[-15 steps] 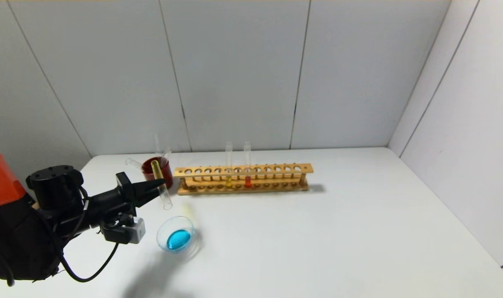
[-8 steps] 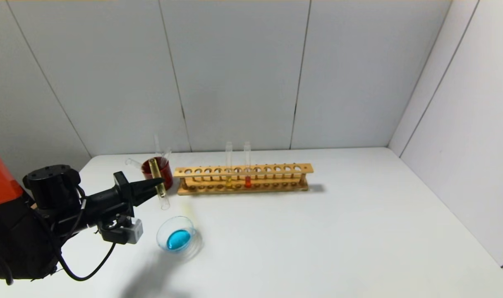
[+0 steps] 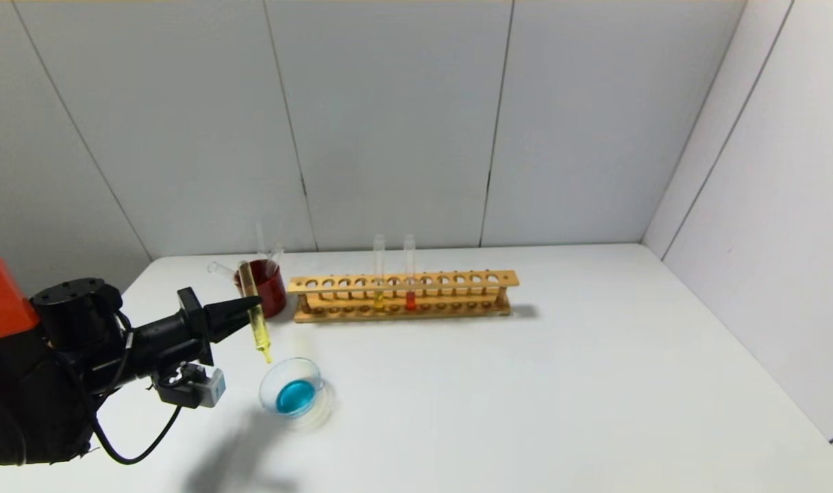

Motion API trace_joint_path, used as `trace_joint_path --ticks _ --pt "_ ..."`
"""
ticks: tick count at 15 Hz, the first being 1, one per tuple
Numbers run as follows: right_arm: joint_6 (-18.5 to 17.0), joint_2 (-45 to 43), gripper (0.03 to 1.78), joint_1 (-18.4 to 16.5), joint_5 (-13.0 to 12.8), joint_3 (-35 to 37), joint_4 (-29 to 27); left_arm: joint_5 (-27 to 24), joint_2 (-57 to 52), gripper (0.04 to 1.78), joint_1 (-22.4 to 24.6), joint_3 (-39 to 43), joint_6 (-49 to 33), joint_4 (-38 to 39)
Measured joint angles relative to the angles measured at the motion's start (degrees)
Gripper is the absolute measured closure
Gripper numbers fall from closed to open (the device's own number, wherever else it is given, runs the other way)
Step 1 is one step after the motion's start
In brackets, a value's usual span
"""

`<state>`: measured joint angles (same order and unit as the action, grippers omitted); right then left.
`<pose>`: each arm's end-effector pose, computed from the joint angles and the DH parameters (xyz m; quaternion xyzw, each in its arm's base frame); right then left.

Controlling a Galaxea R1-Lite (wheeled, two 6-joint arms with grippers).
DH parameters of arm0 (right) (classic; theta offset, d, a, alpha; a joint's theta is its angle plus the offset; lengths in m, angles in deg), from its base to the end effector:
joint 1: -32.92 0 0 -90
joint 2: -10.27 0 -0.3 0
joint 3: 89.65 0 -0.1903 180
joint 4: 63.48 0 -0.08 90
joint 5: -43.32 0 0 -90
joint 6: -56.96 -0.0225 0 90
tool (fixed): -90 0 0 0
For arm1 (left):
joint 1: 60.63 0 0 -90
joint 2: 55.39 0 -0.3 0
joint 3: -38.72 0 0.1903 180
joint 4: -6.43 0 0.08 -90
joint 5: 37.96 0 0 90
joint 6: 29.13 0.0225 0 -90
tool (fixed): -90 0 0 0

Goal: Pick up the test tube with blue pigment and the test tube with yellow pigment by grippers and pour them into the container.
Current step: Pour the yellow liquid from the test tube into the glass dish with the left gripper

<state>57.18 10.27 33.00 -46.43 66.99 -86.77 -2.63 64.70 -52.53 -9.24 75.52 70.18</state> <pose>-0.0228 0.0001 0.0756 -0.0019 -0.0006 0.0029 1.0000 0.3004 0.0242 0.0649 0.7018 -0.2739 -0.2903 0.5900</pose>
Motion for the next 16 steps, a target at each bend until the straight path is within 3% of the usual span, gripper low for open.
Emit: trace_joint_path --ticks 16 --pt "0.02 0.0 0.06 0.0 -0.02 0.0 0.0 1.73 1.19 1.51 -0.39 -2.5 0.06 0.05"
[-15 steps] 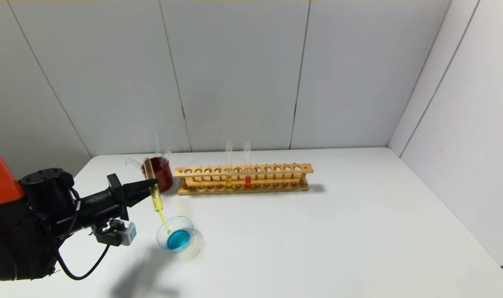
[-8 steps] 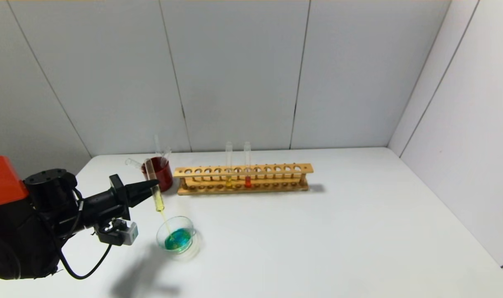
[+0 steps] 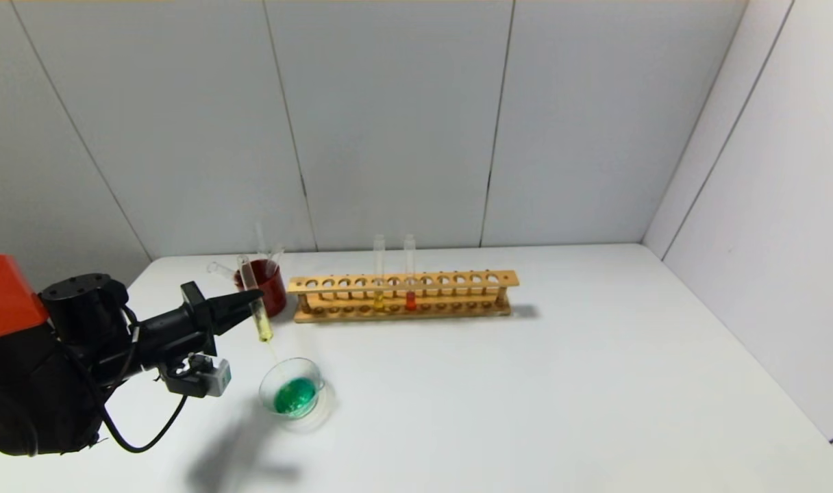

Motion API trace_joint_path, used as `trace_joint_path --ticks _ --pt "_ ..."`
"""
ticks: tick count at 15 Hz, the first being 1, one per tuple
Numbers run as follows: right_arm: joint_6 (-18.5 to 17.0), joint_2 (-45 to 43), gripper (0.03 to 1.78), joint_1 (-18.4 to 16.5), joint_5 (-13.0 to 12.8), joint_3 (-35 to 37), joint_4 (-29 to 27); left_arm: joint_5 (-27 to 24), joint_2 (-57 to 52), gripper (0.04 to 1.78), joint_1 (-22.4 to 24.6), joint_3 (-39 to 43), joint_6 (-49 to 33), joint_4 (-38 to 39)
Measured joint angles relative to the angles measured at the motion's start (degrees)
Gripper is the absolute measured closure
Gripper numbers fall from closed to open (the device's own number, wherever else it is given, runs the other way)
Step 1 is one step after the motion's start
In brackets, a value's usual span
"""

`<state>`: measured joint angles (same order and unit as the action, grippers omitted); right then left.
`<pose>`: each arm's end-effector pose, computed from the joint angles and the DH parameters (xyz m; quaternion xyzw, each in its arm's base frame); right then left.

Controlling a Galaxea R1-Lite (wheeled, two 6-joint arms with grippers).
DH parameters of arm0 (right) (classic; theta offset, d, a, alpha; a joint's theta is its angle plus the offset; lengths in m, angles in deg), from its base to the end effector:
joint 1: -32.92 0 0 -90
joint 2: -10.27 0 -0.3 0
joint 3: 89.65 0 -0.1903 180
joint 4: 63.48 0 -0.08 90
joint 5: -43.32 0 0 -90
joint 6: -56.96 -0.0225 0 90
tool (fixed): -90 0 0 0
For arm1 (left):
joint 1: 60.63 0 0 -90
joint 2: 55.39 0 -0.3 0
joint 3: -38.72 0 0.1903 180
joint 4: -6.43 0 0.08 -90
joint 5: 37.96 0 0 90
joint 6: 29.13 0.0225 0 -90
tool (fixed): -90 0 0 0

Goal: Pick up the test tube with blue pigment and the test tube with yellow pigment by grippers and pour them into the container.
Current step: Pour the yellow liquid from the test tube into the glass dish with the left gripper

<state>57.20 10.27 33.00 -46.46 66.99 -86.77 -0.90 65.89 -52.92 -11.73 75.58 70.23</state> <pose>-0.0228 0.0001 0.0756 -0.0021 -0.0006 0.0026 1.0000 0.3107 0.0239 0.0652 0.7106 -0.2716 -0.2763 0.5873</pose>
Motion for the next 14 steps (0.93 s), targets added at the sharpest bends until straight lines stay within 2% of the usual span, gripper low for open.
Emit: trace_joint_path --ticks 14 --pt "-0.02 0.0 0.06 0.0 0.0 0.0 0.0 -1.4 -0.23 1.51 -1.06 -2.95 1.6 -0.02"
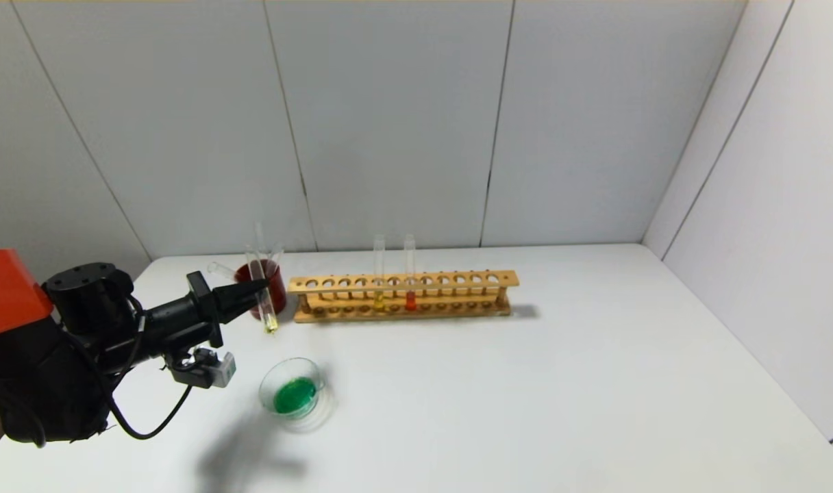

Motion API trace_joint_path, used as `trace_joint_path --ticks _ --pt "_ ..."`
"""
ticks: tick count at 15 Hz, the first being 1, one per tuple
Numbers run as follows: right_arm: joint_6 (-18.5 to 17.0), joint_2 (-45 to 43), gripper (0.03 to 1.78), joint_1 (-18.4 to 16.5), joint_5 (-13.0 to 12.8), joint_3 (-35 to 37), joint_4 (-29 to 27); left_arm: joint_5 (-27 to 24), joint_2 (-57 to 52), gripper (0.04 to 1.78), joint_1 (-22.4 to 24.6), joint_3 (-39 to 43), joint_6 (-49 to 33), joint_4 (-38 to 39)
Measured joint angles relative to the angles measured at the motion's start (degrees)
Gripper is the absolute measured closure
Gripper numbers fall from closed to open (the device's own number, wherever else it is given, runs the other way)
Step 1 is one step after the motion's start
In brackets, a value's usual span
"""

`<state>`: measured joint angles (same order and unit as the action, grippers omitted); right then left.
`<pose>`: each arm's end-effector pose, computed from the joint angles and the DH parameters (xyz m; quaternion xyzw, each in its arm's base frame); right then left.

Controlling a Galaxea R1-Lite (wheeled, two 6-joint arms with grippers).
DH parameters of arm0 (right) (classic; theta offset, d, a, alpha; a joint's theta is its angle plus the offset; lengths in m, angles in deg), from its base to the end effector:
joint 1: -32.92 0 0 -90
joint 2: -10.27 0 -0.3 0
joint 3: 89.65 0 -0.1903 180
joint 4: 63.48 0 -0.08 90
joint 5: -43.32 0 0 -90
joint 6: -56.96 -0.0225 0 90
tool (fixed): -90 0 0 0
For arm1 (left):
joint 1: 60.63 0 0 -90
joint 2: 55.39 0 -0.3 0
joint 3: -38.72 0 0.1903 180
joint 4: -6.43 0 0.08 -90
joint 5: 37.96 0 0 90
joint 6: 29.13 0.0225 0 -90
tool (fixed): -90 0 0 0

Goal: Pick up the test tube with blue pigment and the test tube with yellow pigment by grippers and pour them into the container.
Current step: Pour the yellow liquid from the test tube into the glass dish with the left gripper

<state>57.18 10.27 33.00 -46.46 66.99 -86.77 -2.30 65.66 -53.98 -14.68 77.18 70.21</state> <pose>-0.0228 0.0001 0.0756 -0.0019 -0.0006 0.0026 1.0000 0.3200 0.0189 0.0747 0.7213 -0.3059 -0.2656 0.5619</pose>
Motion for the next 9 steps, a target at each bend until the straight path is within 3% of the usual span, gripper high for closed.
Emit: trace_joint_path --ticks 9 --pt "0.02 0.0 0.06 0.0 0.02 0.0 0.0 -1.49 0.11 1.51 0.11 -0.28 1.6 0.0"
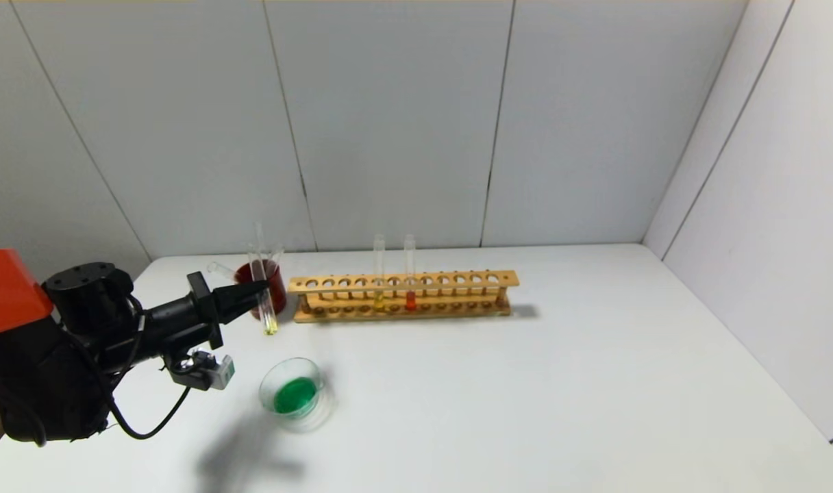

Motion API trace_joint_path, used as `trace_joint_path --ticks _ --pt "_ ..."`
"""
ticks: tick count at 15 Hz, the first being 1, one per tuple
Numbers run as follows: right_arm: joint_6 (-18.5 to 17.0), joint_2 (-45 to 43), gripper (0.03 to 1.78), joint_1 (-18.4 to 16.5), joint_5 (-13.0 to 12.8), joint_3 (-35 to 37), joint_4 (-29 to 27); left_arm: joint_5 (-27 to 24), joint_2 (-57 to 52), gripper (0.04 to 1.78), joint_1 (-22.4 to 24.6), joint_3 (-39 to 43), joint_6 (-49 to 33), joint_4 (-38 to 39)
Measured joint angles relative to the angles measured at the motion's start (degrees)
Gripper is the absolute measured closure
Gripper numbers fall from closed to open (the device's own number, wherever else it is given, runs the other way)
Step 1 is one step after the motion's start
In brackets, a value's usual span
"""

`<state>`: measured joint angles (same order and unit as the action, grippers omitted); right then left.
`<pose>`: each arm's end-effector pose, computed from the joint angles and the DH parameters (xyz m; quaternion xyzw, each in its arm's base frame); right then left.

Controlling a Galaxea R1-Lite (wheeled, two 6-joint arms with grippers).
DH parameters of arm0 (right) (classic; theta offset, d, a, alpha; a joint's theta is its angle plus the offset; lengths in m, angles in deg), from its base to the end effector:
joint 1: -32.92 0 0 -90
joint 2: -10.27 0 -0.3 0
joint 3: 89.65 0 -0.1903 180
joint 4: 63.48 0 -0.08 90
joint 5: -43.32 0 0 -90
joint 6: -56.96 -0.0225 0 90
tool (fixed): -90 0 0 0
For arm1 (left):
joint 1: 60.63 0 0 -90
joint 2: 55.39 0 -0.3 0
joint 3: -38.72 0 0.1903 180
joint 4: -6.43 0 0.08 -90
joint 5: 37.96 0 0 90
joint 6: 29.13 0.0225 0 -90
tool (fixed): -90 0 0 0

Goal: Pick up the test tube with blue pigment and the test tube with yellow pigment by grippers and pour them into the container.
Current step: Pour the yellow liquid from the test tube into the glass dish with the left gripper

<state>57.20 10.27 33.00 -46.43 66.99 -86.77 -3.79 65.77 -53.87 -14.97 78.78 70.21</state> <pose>-0.0228 0.0001 0.0756 -0.0021 -0.0006 0.0029 1.0000 0.3206 0.0193 0.0750 0.7253 -0.3194 -0.2665 0.5485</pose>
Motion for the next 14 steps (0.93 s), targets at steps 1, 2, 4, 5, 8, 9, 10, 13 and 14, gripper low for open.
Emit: trace_joint_path --ticks 1,2,4,5,8,9,10,13,14 --pt "0.0 0.0 0.06 0.0 -0.02 0.0 0.0 0.05 -0.07 1.51 0.0 -0.24 0.49 0.0" --pt "0.0 0.0 0.06 0.0 0.0 0.0 0.0 0.13 -0.11 1.51 0.0 -0.5 0.68 0.02" --pt "-0.02 0.0 0.06 0.0 0.0 0.0 0.0 0.18 -0.11 1.51 -0.01 -0.71 0.91 0.02" --pt "-0.02 0.0 0.06 0.0 0.0 0.0 0.0 0.16 -0.1 1.51 -0.04 -0.88 1.29 0.0" --pt "-0.02 0.0 0.06 0.0 0.0 0.0 0.0 0.13 0.04 1.51 -0.09 -1.02 2.21 0.0" --pt "-0.02 0.0 0.06 0.0 -0.02 0.0 0.0 0.05 0.15 1.51 -0.15 -1.1 2.58 0.0" --pt "-0.02 0.0 0.06 0.0 0.0 0.0 0.0 -0.12 0.2 1.51 -0.26 -1.12 2.95 0.0" --pt "0.0 0.0 0.06 0.0 0.0 0.0 0.0 -0.43 0.09 1.51 -0.43 -1.4 4.13 0.0" --pt "0.0 0.0 0.06 0.0 0.0 0.0 0.0 -0.48 -0.02 1.51 -0.45 -1.76 4.82 0.0"
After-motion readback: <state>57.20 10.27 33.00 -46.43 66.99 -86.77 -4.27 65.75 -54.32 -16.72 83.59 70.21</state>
